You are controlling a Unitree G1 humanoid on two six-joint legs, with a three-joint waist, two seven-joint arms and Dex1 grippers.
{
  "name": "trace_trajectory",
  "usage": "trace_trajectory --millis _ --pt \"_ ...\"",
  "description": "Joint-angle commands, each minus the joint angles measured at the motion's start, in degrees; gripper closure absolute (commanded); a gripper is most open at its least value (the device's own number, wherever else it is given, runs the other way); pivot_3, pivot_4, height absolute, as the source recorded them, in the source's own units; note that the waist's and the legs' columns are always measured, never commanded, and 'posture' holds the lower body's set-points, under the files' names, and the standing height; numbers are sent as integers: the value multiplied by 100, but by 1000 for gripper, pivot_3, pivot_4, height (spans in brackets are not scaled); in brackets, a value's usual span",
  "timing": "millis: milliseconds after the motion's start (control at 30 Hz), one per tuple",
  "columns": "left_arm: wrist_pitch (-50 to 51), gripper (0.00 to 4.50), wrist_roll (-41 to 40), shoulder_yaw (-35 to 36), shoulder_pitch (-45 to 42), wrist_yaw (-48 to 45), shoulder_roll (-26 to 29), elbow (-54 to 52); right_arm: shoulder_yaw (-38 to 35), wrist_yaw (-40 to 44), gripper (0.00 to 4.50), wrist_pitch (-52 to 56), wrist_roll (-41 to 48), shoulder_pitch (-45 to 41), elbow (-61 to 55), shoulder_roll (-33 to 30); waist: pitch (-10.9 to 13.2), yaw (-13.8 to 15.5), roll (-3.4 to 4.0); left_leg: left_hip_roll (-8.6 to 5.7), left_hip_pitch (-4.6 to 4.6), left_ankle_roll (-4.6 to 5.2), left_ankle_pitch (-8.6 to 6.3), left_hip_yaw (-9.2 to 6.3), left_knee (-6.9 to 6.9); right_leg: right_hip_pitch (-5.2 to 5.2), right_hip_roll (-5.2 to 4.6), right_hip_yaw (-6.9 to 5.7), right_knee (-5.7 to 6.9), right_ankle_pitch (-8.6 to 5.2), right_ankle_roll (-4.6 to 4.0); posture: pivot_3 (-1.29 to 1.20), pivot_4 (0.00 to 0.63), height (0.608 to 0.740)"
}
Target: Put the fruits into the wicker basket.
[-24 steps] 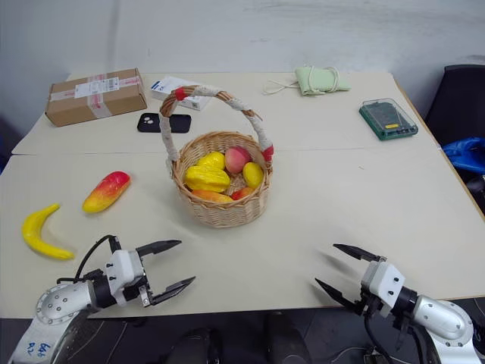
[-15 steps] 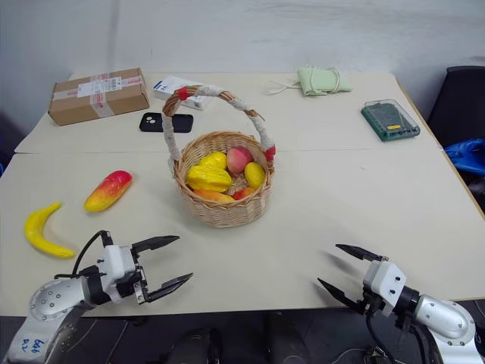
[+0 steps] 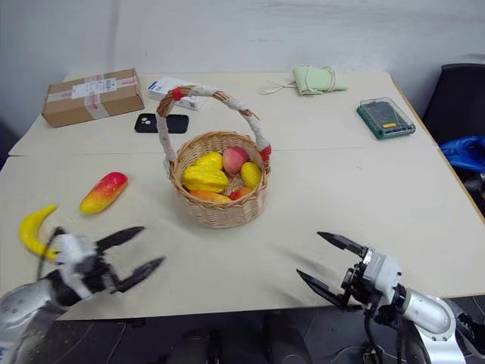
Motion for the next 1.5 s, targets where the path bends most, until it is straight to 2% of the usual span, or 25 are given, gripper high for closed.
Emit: trace_trajectory --millis 33,167,200,267,367,433,533,600,700,833,933,1000,1033,1100,1133,1267,1433,1467,1500 --pt "207 0 -655 1089 392 712 -492 216 269 232 43 -232 -106 11 -480 47 -1 3 -3 -1 1 0 0 0 0 0 -1 -1 0 -1 -2 0 150 740" --pt "174 0 -684 1772 573 1757 -1194 210 572 252 43 -668 -439 -289 -280 351 -16 36 -40 -5 0 3 -1 -4 5 2 -5 -7 -4 -2 -4 0 150 740" --pt "425 0 -819 1907 627 2101 -1311 282 593 199 43 -740 -483 -422 -192 447 -21 33 -48 -8 0 6 -1 -5 10 4 -8 -6 -7 -4 -8 0 150 740" --pt "887 0 -809 2037 786 2549 -1376 488 641 187 43 -752 -506 -615 -89 529 -38 29 -73 -11 -1 14 1 -3 14 8 -12 -3 -15 -11 -21 0 150 740" --pt "1109 0 -1103 2262 818 2743 -1372 526 678 242 43 -724 -438 -770 -11 546 -58 30 -107 -11 -1 14 1 -3 7 8 -14 -6 -24 -20 -38 0 150 740" --pt "1186 0 -1402 2516 731 2893 -1329 517 739 348 43 -746 -458 -754 3 488 -70 41 -126 -10 -2 10 -3 -7 5 8 -17 -12 -25 -52 -96 0 150 740" --pt "1594 0 -2111 2835 455 3230 -1021 444 902 401 43 -636 -392 -858 -9 516 -77 40 -136 -4 -2 4 -9 -10 1 10 -17 -18 -24 -56 -103 0 150 740" --pt "2138 0 -2447 2803 373 3542 -709 339 985 466 43 -621 -374 -1028 64 521 -74 34 -132 -2 0 4 -9 -10 3 12 -18 -19 -18 -56 -103 0 150 740" --pt "2819 0 -2632 2607 266 3685 -25 149 1009 556 43 -649 -402 -1298 355 530 -74 29 -132 -3 11 3 -8 -7 4 15 -21 -17 -7 -57 -106 0 150 740" --pt "4097 0 -2701 2356 -289 4686 920 477 1090 605 43 -665 -443 -1489 575 568 -67 47 -120 -6 15 -1 -8 -8 -1 14 -25 -21 0 -65 -119 0 150 740" --pt "4989 0 -2831 2083 -962 5566 1132 842 1147 608 43 -638 -478 -1551 614 579 -53 37 -96 -7 27 -6 -6 -3 -4 16 -24 -17 13 -64 -117 0 150 740" --pt "5250 0 -2820 1977 -1266 5715 1123 974 1161 592 43 -627 -497 -1567 618 582 -52 5 -96 -5 34 -12 -9 3 -5 15 -20 -12 23 -40 -74 0 150 740" --pt "5273 185 -2738 1881 -1447 5675 1094 1168 1155 582 14 -584 -500 -1568 613 556 -52 6 -96 2 35 -19 -11 5 -5 15 -11 -12 22 -21 -38 0 150 740" --pt "5348 573 -2586 1724 -1705 5600 1089 1436 1132 566 0 -536 -498 -1571 609 522 -52 21 -96 9 36 -35 -7 5 -5 11 -1 -16 23 -22 -41 0 150 740" --pt "5407 863 -2561 1651 -1836 5560 1081 1551 1093 562 0 -548 -503 -1584 615 504 -53 25 -96 13 36 -60 4 4 -5 9 5 -17 23 -24 -44 0 150 740" --pt "5513 2087 -2203 1418 -2007 5264 1152 1892 979 469 0 -557 -545 -1611 636 505 -45 41 -74 8 45 -62 7 4 -5 10 3 -16 36 -27 -50 0 150 740" --pt "5402 3633 -1775 1638 -1823 5063 1129 1980 874 305 0 -626 -623 -1551 636 557 -49 37 -62 5 59 -58 2 5 -8 16 -4 -11 46 -52 -95 0 150 740" --pt "5286 3881 -1734 1765 -1691 4987 1024 1899 827 234 0 -638 -634 -1516 613 569 -49 36 -61 6 59 -58 2 5 -9 16 -4 -11 49 -52 -95 0 150 740" --pt "5166 3946 -1702 1885 -1582 4916 917 1823 791 186 0 -651 -647 -1477 591 562 -51 15 -57 6 60 -58 2 5 -10 15 -4 -11 51 -52 -93 0 150 740"
